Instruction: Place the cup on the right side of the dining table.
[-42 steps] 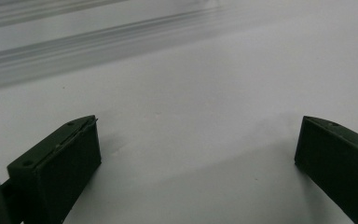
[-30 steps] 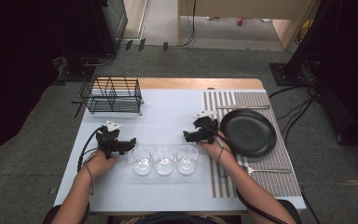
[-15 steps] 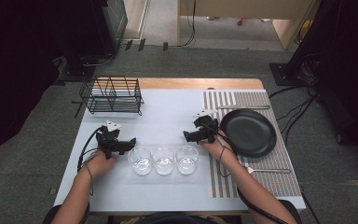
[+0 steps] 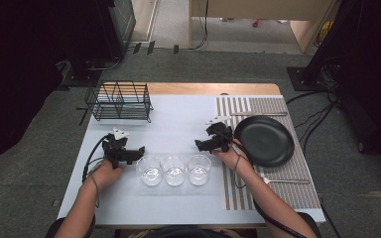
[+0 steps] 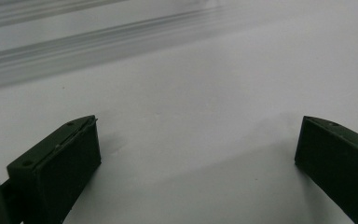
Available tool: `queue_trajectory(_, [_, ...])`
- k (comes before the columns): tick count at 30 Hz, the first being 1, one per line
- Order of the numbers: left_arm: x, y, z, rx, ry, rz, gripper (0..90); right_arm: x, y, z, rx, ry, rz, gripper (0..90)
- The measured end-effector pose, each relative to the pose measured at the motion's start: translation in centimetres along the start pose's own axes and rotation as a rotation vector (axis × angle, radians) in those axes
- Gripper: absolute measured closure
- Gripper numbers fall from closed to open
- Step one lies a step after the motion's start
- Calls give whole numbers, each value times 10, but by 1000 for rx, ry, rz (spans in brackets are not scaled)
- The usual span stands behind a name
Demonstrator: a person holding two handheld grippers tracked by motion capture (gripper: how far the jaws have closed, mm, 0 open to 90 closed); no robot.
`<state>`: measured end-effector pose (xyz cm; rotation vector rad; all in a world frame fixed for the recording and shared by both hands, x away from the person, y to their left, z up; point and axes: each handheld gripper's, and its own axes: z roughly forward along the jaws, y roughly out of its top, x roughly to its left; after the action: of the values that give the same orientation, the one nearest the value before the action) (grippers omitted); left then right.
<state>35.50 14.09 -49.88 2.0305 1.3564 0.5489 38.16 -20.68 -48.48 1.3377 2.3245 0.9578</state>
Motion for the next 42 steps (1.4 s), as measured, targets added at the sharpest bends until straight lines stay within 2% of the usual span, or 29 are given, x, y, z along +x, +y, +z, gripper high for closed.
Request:
queue_trajectory(17, [0,0,0,0,0,-1,0,1,3,-8,-2,13,-10,72])
queue_trajectory(21, [0,0,0,0,0,-1,0,2,3,-10,0,4,-12,154])
queue_trajectory(29, [0,0,0,0,0,-1,0,0,3,-13,-3,6,-4,150])
queue_trajectory(42, [0,0,0,0,0,-1,0,4,3,-20,-3,19,-31,150])
